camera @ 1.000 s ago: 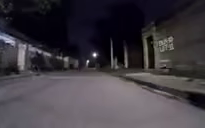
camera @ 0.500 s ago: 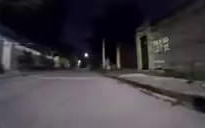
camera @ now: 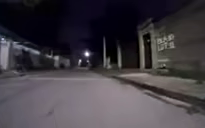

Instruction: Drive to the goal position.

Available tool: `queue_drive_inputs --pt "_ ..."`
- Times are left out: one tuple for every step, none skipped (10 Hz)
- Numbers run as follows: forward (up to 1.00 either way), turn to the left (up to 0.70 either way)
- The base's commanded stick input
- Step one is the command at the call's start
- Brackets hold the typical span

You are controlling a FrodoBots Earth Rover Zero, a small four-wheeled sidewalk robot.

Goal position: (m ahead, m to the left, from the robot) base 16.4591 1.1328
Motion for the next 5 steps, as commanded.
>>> queue_drive_inputs --pt "0.70 0.00" --pt "0.70 0.00" --pt "0.70 0.00" --pt "0.70 0.00" --pt "0.70 0.00"
